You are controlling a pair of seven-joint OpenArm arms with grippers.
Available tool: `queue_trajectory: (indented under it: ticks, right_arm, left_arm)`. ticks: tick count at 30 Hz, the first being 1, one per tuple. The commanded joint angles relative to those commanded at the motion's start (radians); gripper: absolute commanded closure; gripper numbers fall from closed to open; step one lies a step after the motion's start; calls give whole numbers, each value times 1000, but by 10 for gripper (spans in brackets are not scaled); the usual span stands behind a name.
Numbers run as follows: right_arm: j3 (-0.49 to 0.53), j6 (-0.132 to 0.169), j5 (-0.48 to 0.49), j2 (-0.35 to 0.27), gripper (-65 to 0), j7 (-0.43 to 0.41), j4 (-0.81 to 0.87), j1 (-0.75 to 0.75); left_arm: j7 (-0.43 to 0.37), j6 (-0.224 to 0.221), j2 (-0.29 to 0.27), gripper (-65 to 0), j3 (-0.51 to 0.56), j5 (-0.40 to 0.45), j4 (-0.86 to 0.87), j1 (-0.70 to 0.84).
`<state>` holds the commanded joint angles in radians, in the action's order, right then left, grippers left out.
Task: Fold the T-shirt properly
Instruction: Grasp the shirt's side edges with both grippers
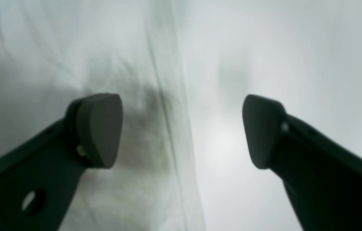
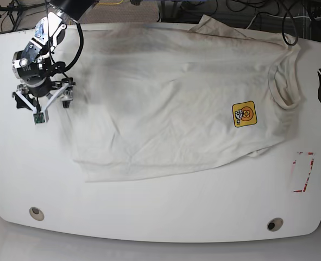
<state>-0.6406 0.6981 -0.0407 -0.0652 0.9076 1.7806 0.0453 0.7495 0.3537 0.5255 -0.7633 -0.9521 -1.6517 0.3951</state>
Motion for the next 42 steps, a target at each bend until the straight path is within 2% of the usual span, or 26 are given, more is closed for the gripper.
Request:
queue_trajectory:
  ticks: [6, 10, 15, 20, 25, 28, 33, 42]
  right_arm:
    - [3, 0, 0, -48, -563, -3, -180, 141]
    - [3, 0, 0, -80, -563, -38, -321, 239]
    - [6, 0, 0, -121, -563, -140, -512, 339]
    - [63, 0, 0, -176, -563, -249, -723, 422]
    - [117, 0, 6, -207, -564, -399, -902, 470]
    - [137, 0, 9, -213, -566, -459, -991, 493]
    - [157, 0, 11, -207, -566, -480, -1045, 511]
    - [158, 0, 2, -140, -564, -506, -1049, 509]
  left_arm:
    - [0, -2, -2, -549, 15, 0, 28, -43]
    - [0, -2, -3, -549, 38, 0, 26, -57]
    - [0, -2, -3, -549, 51, 0, 25, -57]
    - [0, -2, -3, -549, 51, 0, 25, -57]
    - [0, -2, -3, -549, 51, 0, 25, -57]
    - [0, -2, -3, -549, 51, 0, 25, -57]
    - [0, -2, -3, -547, 51, 0, 29, -57]
    - [0, -2, -3, -547, 52, 0, 28, -57]
